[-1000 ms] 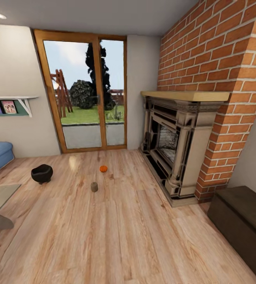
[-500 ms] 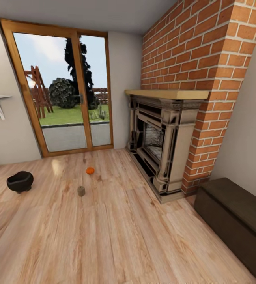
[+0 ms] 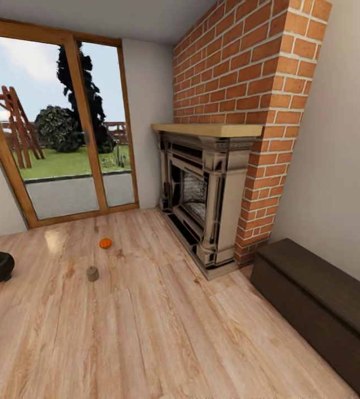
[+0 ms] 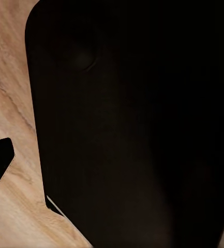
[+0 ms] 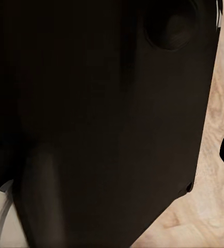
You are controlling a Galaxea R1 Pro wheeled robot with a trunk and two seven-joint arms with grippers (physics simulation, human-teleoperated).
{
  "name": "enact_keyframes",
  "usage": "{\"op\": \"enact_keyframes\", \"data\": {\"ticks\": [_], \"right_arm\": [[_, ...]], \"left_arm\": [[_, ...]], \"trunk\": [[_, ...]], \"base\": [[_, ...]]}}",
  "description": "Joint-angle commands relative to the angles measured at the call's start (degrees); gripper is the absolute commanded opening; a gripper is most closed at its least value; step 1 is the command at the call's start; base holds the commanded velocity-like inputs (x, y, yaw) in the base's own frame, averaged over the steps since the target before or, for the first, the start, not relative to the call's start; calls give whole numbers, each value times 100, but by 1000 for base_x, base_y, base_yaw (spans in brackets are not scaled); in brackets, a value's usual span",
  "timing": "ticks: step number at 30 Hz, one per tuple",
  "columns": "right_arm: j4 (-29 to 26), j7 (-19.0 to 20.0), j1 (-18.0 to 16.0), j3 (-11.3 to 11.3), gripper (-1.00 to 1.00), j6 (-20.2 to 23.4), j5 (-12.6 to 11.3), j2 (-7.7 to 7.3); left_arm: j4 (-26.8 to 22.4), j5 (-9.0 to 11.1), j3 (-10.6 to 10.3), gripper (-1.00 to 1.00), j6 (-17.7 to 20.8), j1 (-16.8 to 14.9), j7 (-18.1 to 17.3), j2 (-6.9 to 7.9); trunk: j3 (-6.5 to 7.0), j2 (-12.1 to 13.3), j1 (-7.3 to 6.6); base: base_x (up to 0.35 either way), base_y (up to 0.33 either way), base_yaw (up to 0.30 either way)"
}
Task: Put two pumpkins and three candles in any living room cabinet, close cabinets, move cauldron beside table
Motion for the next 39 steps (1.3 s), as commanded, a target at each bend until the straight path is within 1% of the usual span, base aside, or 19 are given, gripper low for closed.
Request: {"op": "enact_keyframes", "data": {"ticks": [1, 11, 15, 17, 34, 39], "right_arm": [[0, 1, -1, -1, 100, -1, -5, 0], [0, 2, -1, -1, 100, -1, 3, 8], [0, 2, -1, -1, 100, -1, 4, 23], [0, 2, -1, -1, 100, -1, 4, 25], [0, 2, -1, -1, 100, -1, -5, 33], [0, 2, -1, -2, 100, -1, -13, 34]], "left_arm": [[0, 3, 4, 100, -17, -2, -7, 1], [-6, 10, 6, 100, -37, -2, 6, 1], [0, 9, 3, 100, -384, -2, 10, 1], [1, 8, 2, 100, -445, -1, 10, 2], [2, 10, 1, 100, -484, -2, 19, 18], [2, 8, -4, 100, -491, -1, 19, 31]], "trunk": [[-8, -2, 0], [-46, -2, 0], [-60, -2, 0], [-67, -2, 0], [-119, -2, 0], [-134, -2, 0]], "base": [[0, 28, -266], [0, 119, -265], [0, 21, -265], [0, 3, -265], [0, 0, -266], [102, 63, -267]]}}
